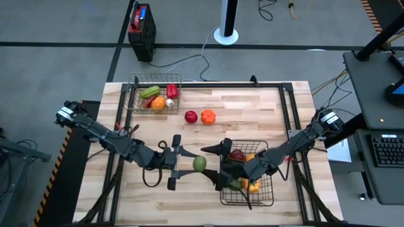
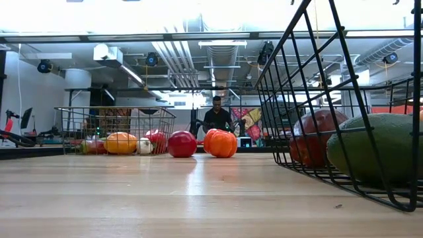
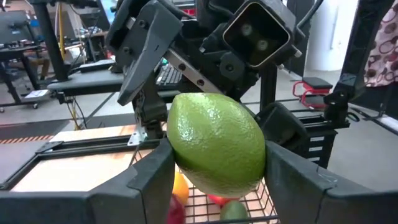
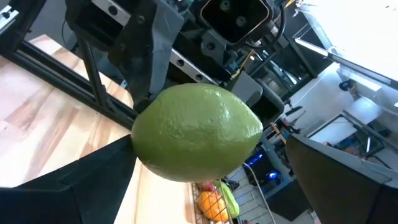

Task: Sort produce into baskets
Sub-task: Put the green lime into the black wire basket

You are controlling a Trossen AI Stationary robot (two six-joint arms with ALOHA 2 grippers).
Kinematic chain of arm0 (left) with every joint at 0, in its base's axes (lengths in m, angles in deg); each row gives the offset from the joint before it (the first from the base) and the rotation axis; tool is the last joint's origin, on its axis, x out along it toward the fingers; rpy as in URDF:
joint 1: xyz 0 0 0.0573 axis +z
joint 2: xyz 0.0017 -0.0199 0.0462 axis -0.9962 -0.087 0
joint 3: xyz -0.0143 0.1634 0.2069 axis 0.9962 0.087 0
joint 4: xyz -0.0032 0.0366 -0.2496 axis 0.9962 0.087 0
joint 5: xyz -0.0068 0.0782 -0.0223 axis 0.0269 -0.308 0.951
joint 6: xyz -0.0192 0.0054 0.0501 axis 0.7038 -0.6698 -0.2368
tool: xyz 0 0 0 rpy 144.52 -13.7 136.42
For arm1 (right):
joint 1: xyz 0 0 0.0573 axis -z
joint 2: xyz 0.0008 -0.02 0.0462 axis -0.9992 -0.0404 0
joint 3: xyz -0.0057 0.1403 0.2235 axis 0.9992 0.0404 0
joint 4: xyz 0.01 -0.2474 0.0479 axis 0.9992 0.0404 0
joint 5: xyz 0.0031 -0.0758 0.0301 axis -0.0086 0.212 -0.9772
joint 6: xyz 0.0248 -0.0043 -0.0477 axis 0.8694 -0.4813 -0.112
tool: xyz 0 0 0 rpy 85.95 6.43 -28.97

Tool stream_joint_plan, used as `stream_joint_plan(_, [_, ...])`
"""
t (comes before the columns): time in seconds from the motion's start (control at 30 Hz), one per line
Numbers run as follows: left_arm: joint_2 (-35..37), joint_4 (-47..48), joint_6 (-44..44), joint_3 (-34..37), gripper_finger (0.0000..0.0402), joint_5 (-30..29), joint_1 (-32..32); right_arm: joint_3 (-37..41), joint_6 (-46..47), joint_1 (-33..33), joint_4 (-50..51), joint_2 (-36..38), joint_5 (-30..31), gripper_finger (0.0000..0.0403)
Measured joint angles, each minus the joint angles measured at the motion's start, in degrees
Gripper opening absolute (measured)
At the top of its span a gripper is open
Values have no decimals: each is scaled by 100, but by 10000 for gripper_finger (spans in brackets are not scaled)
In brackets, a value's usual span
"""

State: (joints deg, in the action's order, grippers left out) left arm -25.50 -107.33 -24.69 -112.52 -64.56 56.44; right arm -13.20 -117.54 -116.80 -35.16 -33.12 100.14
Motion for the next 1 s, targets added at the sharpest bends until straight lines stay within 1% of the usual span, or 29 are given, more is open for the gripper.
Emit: stream_joint_plan(1.0, [0, -2, 0, 0, 201, -12, 73, -60, -63, 1, -2, 0, -51, 399])
